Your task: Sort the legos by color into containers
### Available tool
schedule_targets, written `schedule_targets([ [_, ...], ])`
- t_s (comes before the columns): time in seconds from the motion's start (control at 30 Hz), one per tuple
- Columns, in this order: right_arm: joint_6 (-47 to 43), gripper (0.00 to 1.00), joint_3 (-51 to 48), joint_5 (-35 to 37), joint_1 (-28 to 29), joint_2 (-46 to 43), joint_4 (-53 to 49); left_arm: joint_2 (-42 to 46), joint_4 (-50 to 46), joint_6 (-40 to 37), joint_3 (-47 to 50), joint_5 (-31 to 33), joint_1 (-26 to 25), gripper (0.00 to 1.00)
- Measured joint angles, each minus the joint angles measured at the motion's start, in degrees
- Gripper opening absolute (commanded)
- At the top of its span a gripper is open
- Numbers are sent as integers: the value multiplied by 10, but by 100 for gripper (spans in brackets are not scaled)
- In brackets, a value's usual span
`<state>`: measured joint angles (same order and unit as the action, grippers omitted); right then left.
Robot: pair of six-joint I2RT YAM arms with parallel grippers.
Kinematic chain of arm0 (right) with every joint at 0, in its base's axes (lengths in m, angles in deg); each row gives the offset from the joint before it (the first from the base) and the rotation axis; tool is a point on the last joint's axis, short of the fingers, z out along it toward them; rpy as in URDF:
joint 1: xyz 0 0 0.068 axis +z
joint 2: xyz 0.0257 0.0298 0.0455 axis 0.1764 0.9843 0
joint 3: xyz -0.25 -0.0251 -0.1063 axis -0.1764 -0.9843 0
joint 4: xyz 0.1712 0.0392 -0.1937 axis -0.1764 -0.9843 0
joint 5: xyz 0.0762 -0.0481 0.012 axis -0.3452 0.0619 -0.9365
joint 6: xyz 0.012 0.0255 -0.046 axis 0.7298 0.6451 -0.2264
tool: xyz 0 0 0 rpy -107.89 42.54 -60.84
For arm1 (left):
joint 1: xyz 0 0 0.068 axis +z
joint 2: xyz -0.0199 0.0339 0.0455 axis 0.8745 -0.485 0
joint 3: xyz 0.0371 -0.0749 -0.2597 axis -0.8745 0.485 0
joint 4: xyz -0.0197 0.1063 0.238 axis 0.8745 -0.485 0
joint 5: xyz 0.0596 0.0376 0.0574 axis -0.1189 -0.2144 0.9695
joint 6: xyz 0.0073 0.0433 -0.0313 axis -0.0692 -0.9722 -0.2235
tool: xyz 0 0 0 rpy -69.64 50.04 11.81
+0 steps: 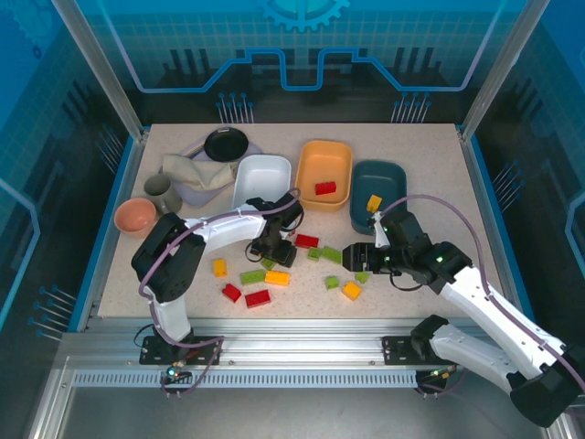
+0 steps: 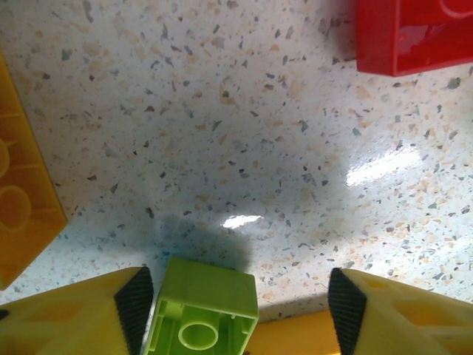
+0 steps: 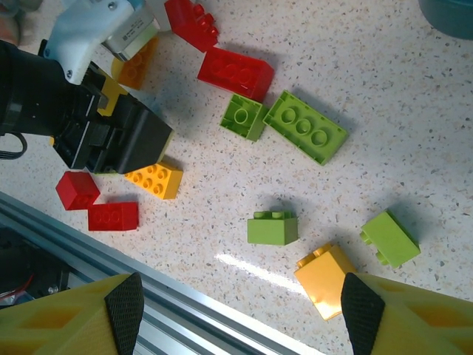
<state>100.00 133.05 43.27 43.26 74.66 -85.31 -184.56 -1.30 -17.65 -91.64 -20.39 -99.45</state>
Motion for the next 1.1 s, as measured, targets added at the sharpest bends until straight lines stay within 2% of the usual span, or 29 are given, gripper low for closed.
schedule_targets([
  [0.2,0,73,0,-2,0,23,3,-2,4,5,0,4,-1,61],
  [0.4,0,72,0,-6,0,31,9,-2,4,30,6,21,-7,49],
  [0.6,2,72,0,-11,0,31,10,-2,3,50,18,33,-8,43],
  [0.8,6,72,0,-11,0,30,11,-2,3,61,18,36,-8,32],
  [1.1,6,71,0,-14,0,28,15,19,-21,66,7,58,-8,32],
])
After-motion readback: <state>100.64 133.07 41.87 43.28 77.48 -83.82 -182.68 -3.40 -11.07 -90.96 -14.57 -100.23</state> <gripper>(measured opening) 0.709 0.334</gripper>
